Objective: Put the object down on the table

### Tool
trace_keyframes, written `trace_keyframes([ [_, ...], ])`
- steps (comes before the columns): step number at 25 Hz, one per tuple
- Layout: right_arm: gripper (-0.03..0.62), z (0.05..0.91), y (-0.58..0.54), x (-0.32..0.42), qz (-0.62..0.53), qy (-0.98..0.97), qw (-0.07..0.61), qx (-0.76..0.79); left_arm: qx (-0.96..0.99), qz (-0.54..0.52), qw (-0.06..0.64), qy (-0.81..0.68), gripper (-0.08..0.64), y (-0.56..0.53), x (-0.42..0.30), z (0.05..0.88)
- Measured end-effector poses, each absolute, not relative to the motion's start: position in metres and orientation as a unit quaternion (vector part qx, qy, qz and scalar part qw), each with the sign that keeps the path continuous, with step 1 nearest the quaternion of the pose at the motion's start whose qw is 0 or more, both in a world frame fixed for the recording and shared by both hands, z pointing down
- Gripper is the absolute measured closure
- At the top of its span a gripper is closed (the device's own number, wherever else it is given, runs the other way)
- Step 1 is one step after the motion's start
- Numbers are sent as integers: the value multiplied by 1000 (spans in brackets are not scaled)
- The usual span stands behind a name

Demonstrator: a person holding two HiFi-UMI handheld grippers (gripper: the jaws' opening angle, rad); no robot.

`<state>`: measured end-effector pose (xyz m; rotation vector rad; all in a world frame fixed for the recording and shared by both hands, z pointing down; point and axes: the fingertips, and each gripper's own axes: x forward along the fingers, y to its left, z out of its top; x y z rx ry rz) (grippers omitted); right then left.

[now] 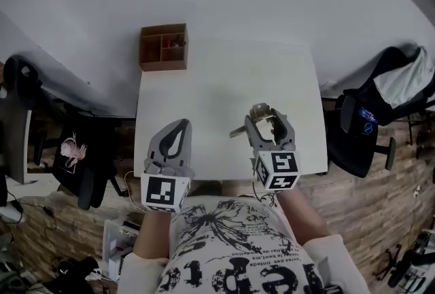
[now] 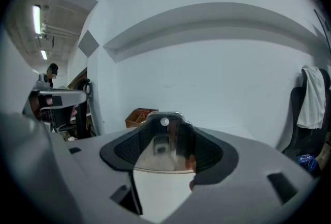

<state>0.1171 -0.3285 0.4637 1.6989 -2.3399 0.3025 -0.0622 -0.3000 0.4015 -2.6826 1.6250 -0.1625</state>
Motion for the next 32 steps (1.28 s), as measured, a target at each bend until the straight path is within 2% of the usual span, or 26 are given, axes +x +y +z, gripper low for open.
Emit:
trace_keyframes([
  [5,313,513,-363,105,130,-790,166,576,-854,-50,-3,517,548,-331,-76,419],
  [11,313,582,-388,103,178,-772,227,566,-855,-66,-56,512,548,-350,-81,451],
  [18,313,650,-408,108,226,-752,291,547,-853,-80,-83,508,548,-368,-82,479],
  [32,310,695,-423,116,271,-723,366,519,-855,-102,-112,496,548,-385,-72,513],
])
